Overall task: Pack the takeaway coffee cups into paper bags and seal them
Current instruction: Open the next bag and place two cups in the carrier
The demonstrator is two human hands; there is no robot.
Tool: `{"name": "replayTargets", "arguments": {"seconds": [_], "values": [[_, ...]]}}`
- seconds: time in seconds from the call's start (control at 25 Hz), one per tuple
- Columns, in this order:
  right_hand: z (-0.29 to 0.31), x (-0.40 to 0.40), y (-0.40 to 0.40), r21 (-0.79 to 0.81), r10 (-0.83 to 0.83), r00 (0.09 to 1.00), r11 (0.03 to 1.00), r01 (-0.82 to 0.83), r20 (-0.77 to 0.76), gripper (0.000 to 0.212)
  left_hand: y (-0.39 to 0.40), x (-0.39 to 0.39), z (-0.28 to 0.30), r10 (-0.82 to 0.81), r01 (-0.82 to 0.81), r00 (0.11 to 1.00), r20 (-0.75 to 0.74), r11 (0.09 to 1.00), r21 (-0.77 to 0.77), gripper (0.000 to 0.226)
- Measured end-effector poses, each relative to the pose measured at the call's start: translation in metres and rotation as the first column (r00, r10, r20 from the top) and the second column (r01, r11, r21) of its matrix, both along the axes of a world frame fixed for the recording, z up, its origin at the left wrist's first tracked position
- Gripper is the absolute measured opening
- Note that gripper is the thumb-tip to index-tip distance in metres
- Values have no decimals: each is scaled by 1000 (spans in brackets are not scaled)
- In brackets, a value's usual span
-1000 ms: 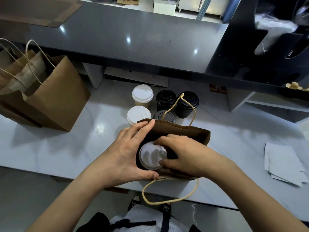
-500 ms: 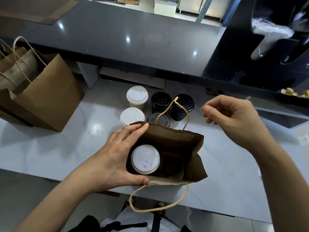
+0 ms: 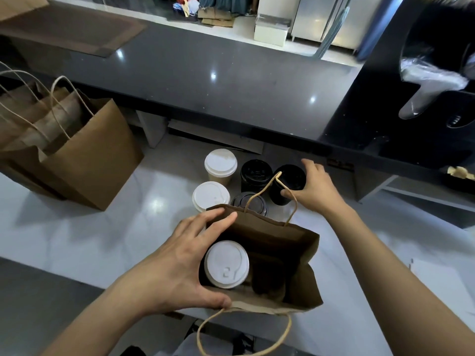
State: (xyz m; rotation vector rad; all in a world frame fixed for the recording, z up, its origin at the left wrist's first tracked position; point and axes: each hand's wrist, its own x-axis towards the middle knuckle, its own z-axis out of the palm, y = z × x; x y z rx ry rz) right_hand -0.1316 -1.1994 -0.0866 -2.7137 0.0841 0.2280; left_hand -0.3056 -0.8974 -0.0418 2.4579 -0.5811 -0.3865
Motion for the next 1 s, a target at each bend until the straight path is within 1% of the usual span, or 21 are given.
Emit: {"name": "replayTargets", "arguments": {"seconds": [0.08, 0.16, 0.24, 0.4, 0.56, 0.8, 1.0], "values": [[-9, 11, 5, -55, 8, 999, 998, -10, -31, 104, 0, -1, 1, 6, -6, 1000, -4, 1000, -2, 126], [-17, 17, 7, -96, 8, 998, 995, -14, -60, 100, 0, -2, 1, 6, -6, 1000, -11, 1000, 4, 126], [-23, 19, 6, -81, 0, 998, 997, -5, -67, 94, 0, -2, 2, 5, -5, 1000, -17, 1000, 7, 126], [-17, 10, 0, 20, -15, 1000, 1000, 16, -24, 91, -1, -3, 2, 2, -2, 1000, -16, 1000, 10, 125], [5, -17, -10, 145, -90, 995, 986, 83, 48, 90, -1, -3, 0, -10, 9, 1000, 23, 999, 39, 123], [66, -88, -21, 332, -223, 959, 930, 157, 172, 86, 0, -2, -3, -23, 18, 998, 63, 997, 78, 122], [114, -151, -12, 477, -282, 907, 872, 107, 313, 84, 3, -1, -5, -40, 35, 995, 91, 997, 64, 120]]}}
